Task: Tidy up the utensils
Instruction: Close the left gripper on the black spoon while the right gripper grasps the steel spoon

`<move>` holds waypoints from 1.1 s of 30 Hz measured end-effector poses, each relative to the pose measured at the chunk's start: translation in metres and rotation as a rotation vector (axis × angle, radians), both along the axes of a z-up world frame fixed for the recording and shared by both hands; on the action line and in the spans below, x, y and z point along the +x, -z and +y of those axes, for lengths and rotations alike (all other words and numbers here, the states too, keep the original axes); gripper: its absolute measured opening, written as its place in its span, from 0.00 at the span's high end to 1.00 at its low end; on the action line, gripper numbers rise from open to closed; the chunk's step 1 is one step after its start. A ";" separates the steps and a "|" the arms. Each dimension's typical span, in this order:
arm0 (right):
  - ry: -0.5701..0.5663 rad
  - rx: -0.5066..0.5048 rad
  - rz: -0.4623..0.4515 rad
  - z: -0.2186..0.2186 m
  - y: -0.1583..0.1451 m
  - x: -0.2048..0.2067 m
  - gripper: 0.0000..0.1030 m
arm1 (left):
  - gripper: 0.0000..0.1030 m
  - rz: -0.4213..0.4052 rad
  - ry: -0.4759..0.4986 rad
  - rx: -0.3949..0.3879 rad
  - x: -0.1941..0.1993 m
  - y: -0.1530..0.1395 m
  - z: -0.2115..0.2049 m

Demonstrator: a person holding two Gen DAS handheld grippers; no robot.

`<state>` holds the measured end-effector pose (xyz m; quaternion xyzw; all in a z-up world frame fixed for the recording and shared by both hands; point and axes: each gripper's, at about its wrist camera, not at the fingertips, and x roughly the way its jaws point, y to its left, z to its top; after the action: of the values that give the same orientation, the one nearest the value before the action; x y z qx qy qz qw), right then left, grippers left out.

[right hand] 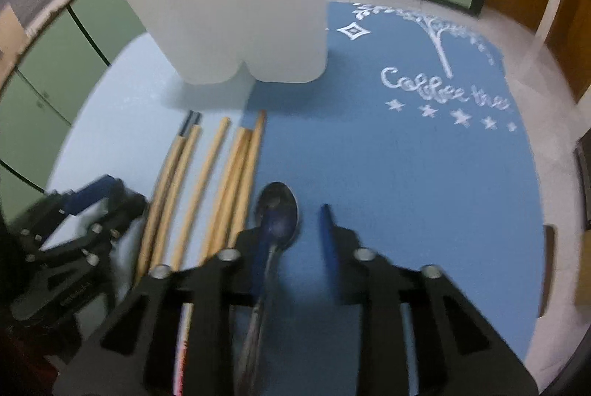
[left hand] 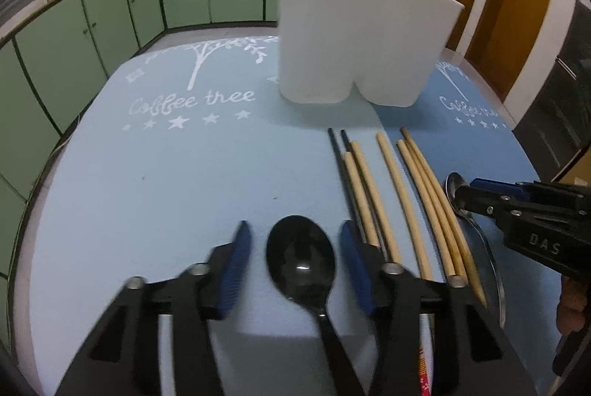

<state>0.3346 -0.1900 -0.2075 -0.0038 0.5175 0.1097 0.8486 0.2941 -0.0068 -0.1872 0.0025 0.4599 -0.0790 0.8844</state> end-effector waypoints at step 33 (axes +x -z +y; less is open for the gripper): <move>-0.024 0.012 0.029 0.011 -0.003 -0.002 0.66 | 0.53 0.004 0.046 -0.011 -0.013 0.001 0.000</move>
<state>0.3327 -0.1795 -0.2045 -0.0033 0.5292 0.1232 0.8395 0.2809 -0.0068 -0.1883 0.0084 0.4611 -0.1020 0.8814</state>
